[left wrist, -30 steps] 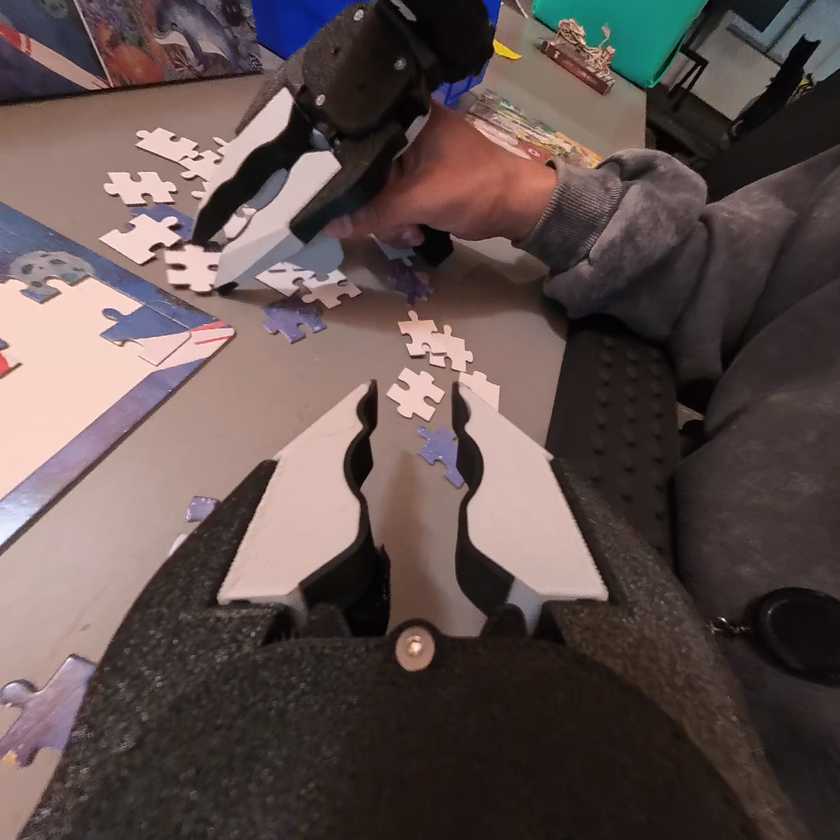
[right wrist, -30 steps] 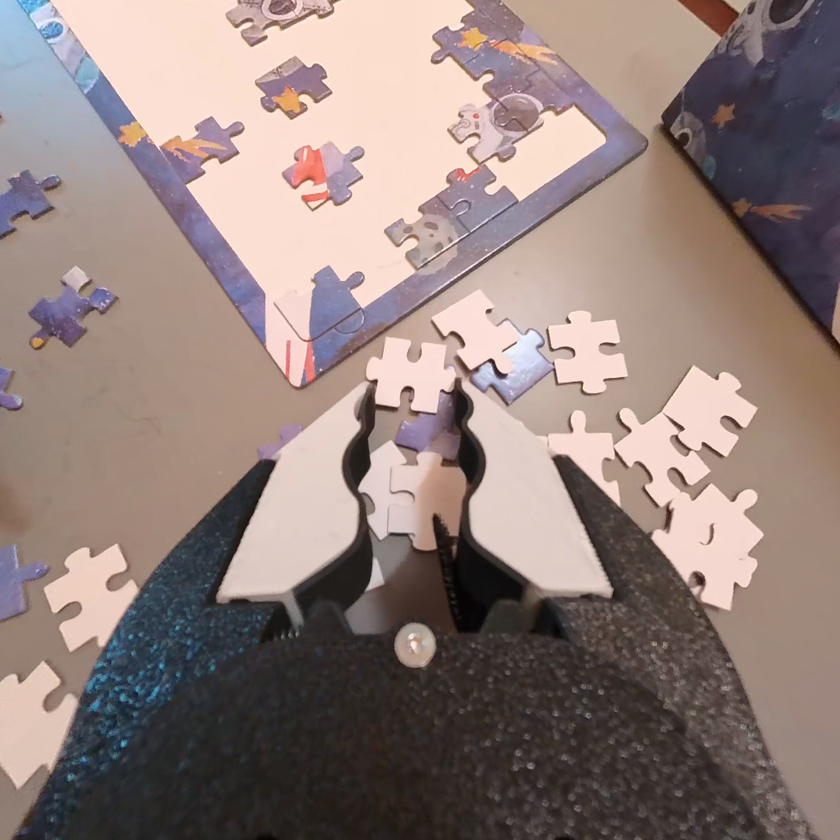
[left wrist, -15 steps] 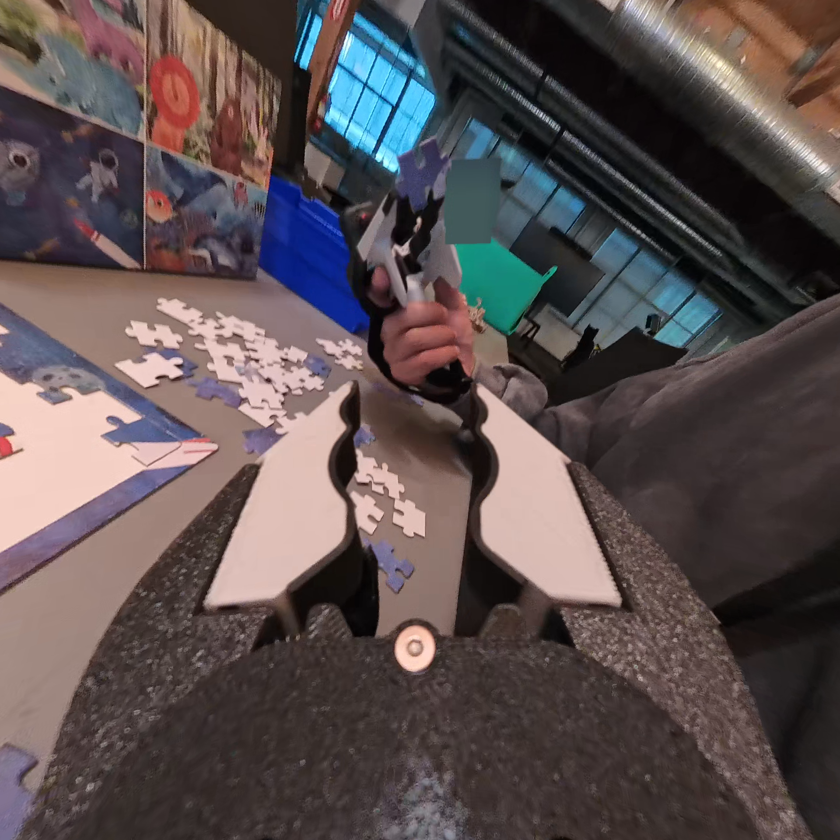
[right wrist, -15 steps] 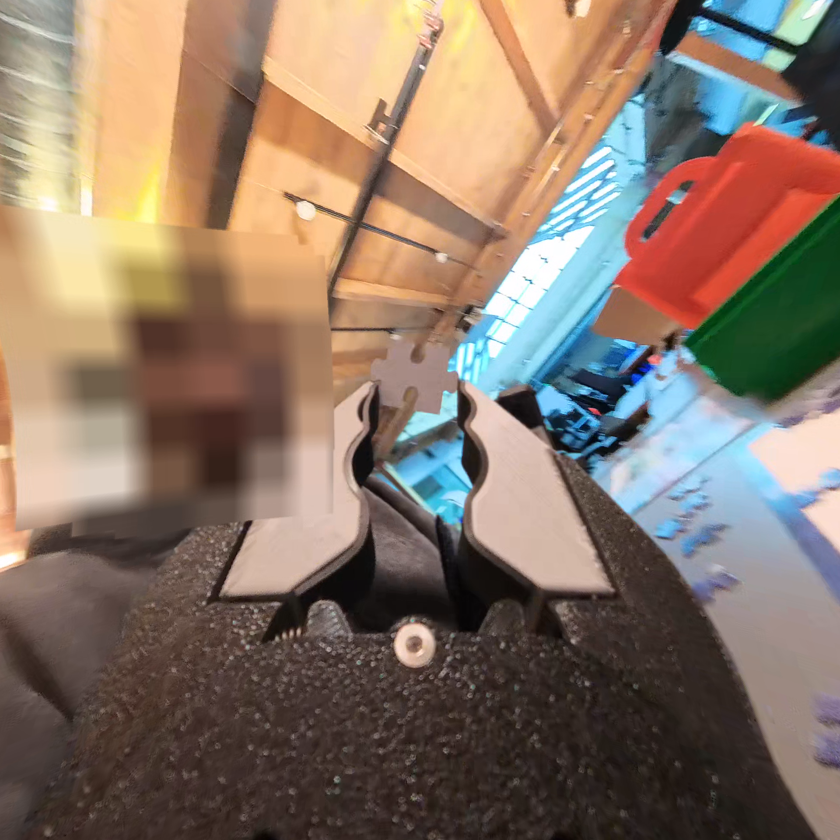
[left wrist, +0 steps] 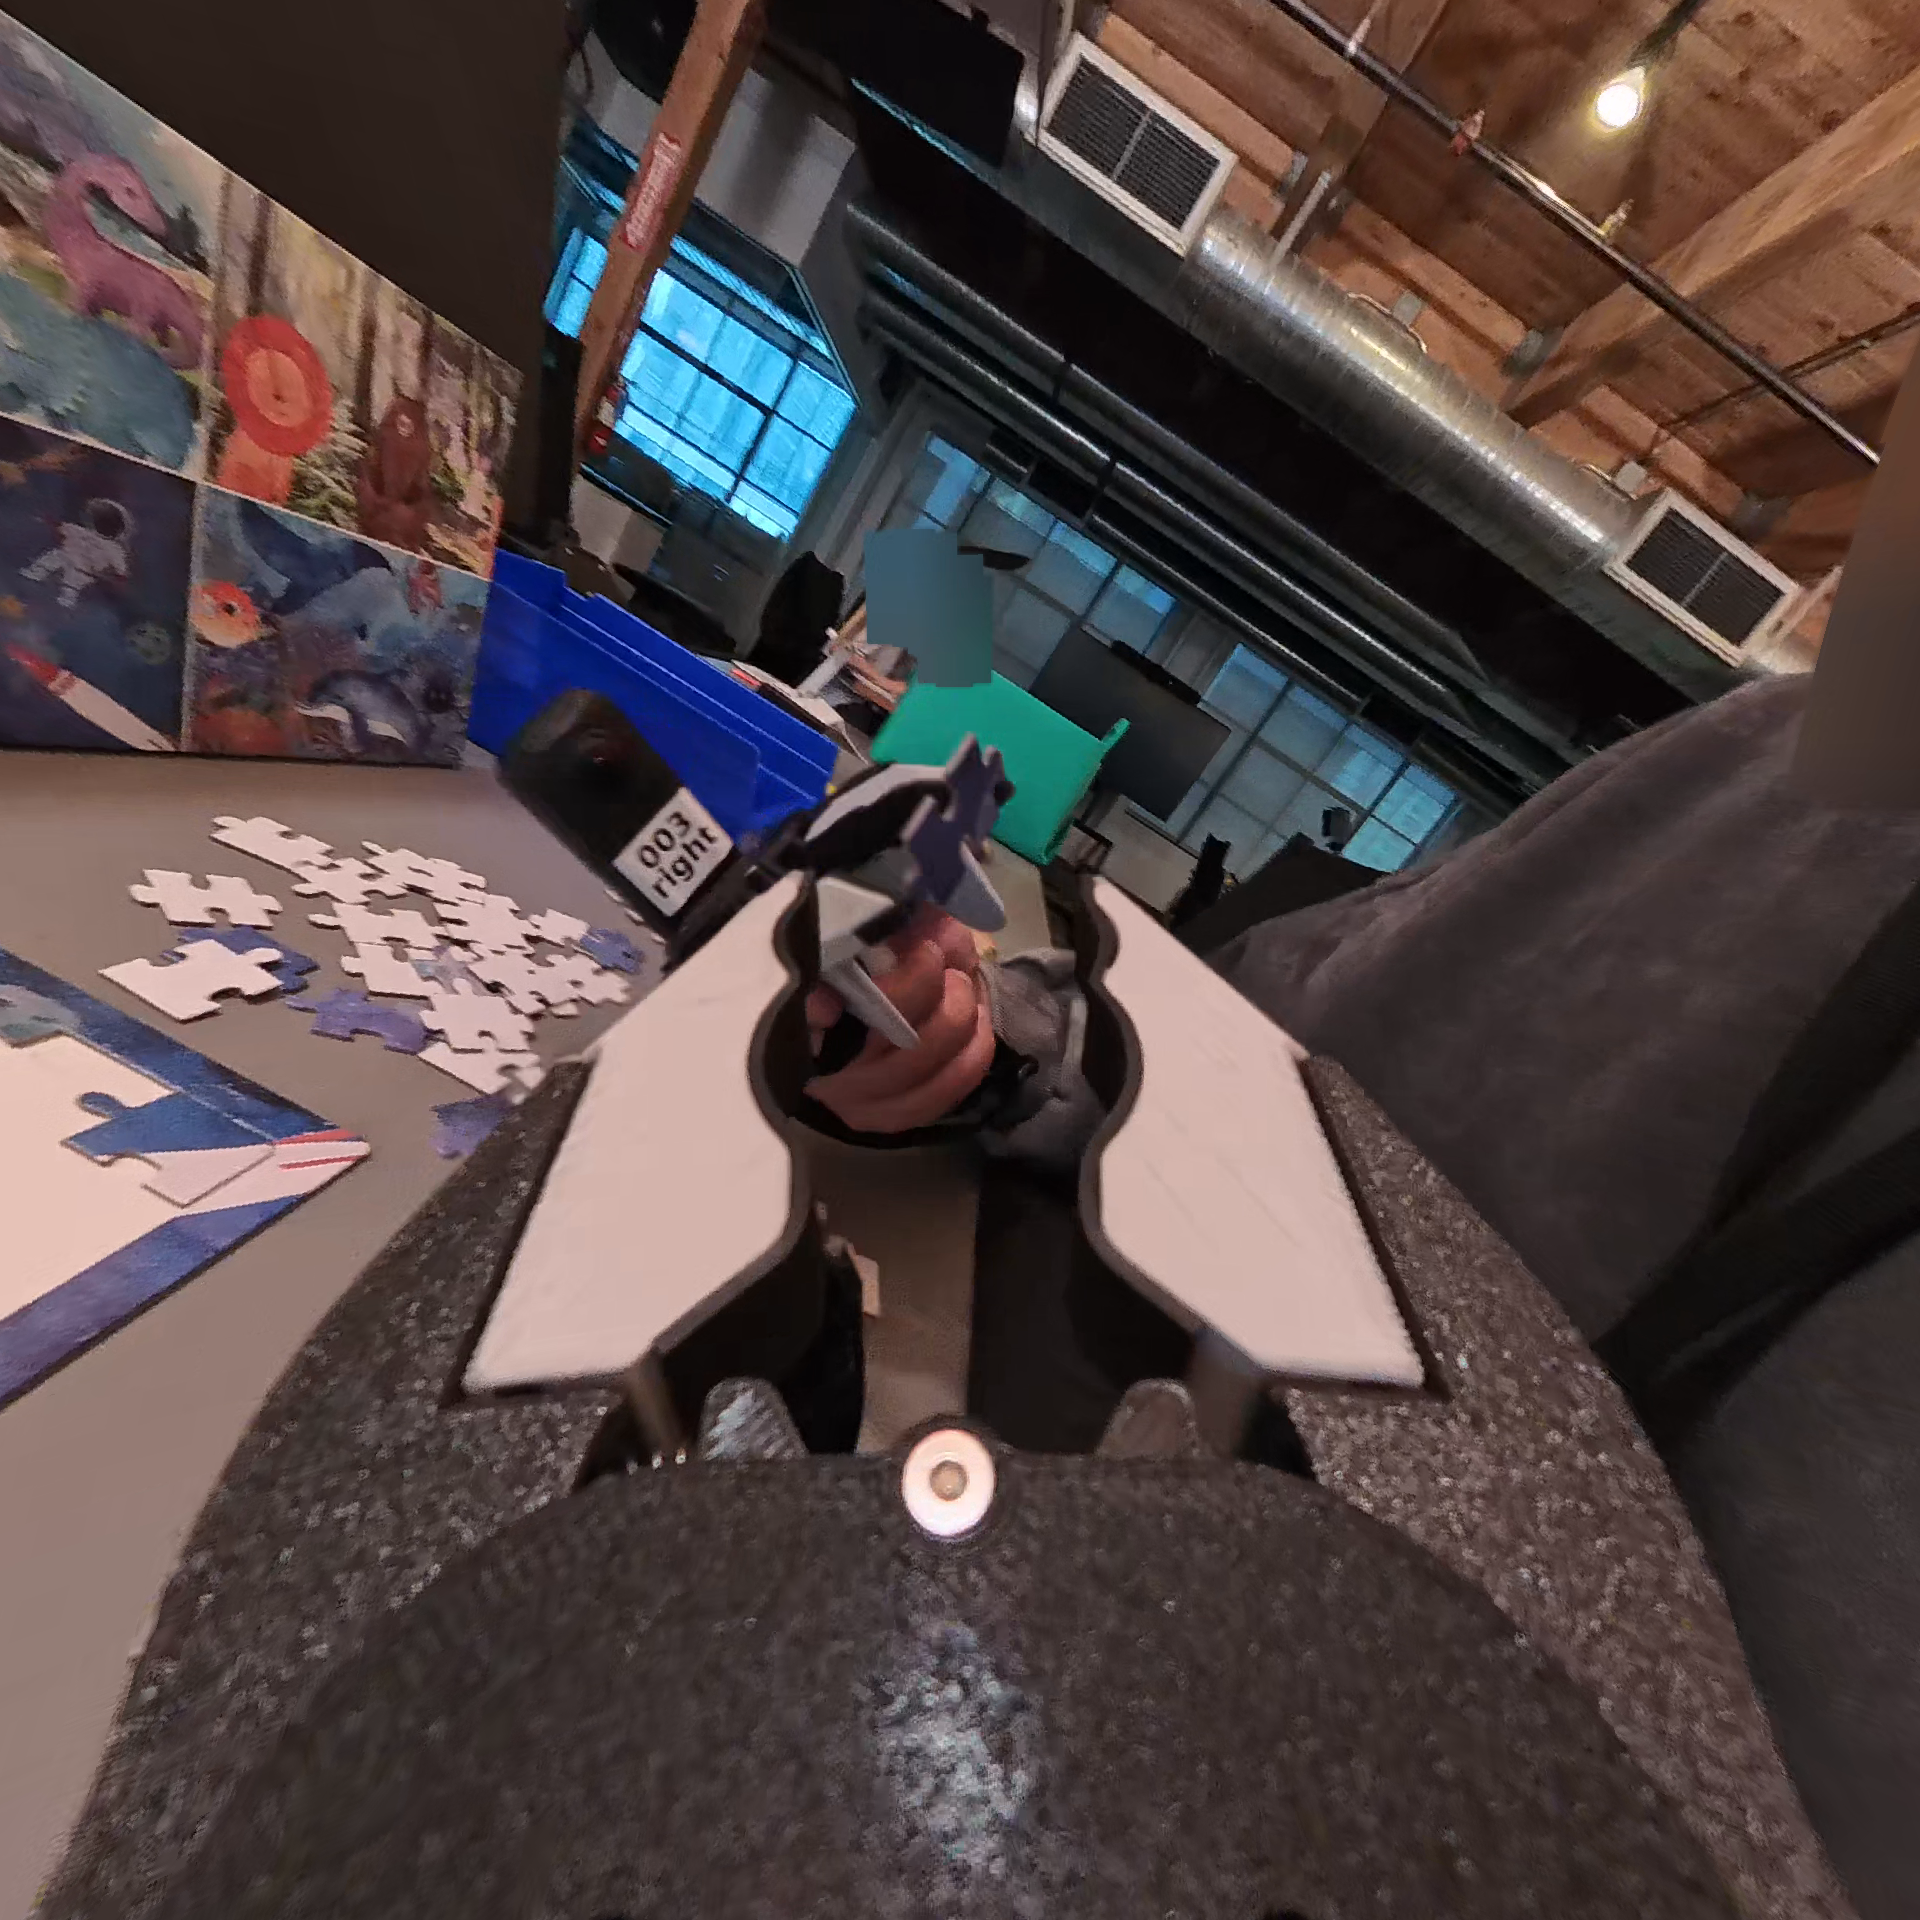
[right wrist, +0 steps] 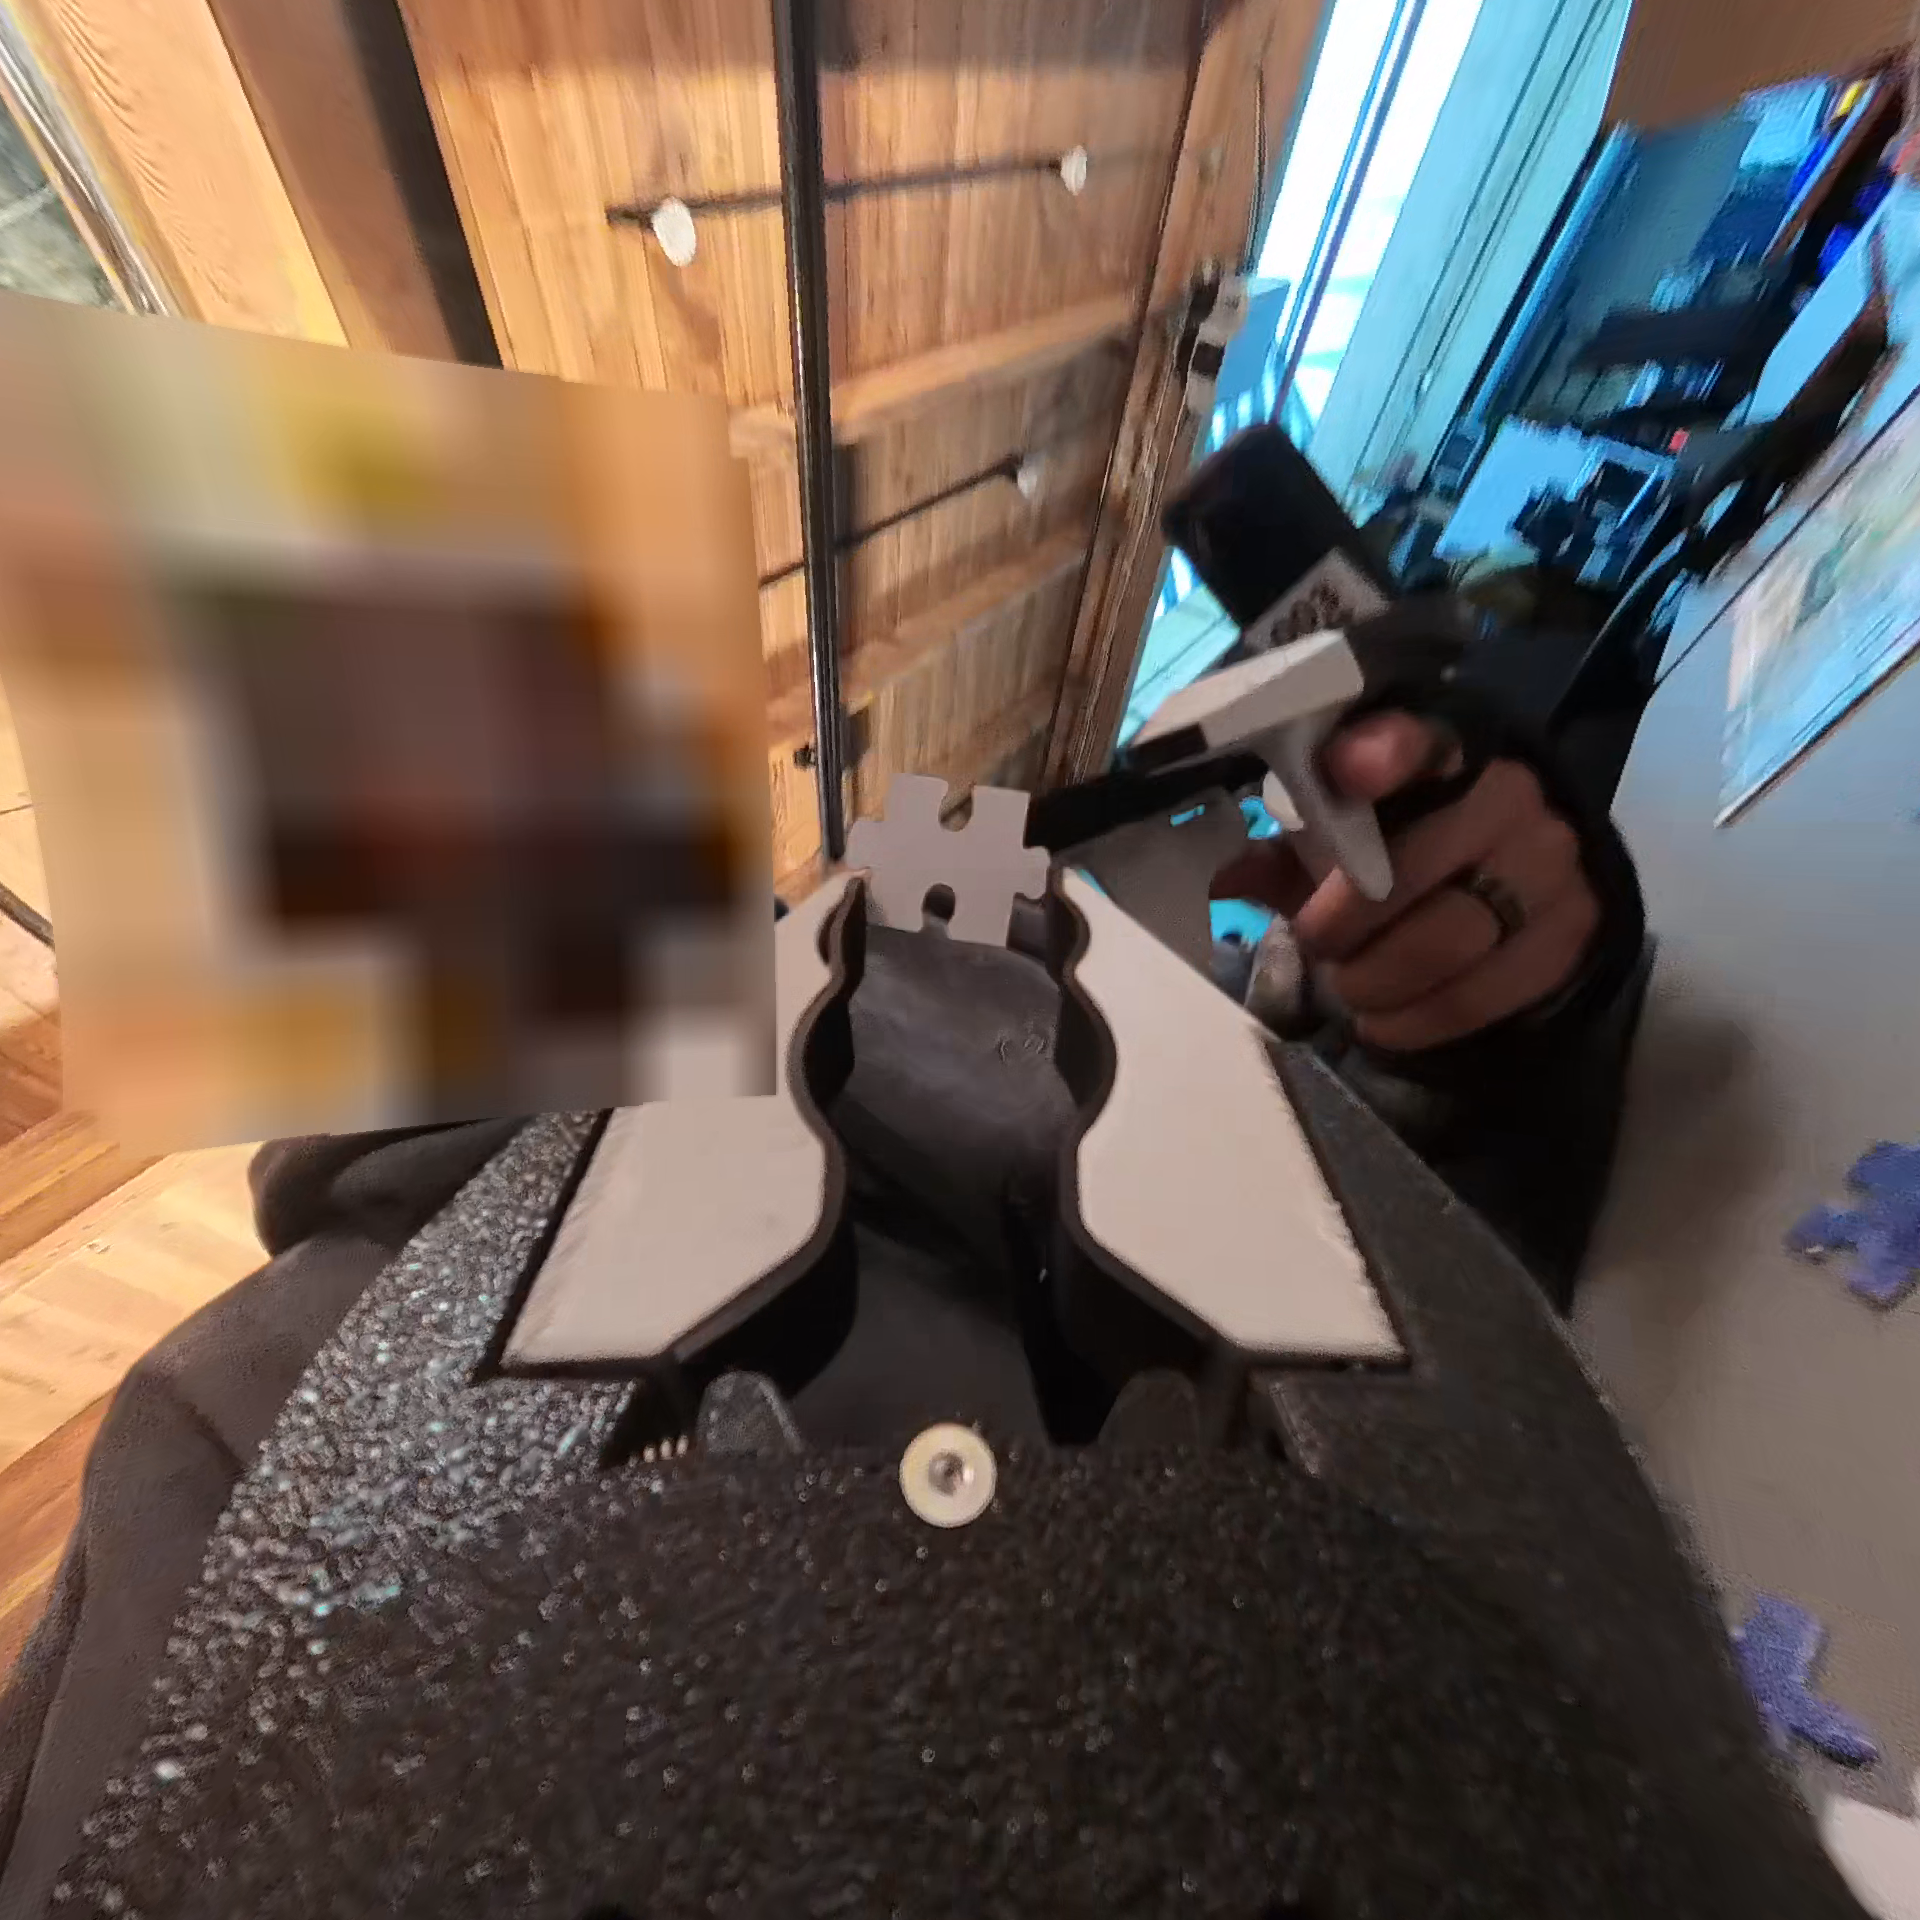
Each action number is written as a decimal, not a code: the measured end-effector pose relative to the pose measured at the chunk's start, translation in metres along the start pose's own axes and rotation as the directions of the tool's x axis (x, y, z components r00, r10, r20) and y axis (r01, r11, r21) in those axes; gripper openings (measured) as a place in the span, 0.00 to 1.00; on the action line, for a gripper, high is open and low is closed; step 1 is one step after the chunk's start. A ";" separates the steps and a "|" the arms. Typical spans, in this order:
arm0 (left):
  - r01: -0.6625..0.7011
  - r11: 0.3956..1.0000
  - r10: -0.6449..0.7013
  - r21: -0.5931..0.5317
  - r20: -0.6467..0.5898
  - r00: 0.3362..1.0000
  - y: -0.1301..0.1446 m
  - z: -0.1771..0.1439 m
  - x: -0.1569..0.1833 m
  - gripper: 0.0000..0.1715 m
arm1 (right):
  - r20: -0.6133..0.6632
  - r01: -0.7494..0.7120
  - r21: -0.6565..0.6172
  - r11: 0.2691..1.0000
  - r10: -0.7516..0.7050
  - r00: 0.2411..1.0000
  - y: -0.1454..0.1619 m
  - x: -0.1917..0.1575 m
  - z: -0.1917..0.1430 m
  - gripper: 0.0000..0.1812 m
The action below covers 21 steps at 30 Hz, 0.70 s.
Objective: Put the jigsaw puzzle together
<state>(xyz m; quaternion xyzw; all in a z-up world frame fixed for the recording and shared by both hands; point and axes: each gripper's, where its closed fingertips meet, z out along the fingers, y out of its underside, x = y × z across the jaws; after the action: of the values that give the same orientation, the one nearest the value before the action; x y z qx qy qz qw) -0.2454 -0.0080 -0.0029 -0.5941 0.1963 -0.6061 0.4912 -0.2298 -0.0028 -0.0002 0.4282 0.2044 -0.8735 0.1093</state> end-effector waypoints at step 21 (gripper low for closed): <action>0.115 0.982 -0.119 -0.147 -0.022 0.993 0.019 0.000 -0.004 0.01 | -0.085 -0.085 -0.034 0.996 0.081 0.993 0.014 0.027 0.007 0.20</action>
<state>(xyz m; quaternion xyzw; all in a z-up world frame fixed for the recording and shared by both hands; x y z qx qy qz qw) -0.2397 -0.0130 -0.0208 -0.6295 0.2123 -0.6270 0.4069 -0.2460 -0.0182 -0.0218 0.4705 0.2071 -0.8455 0.1449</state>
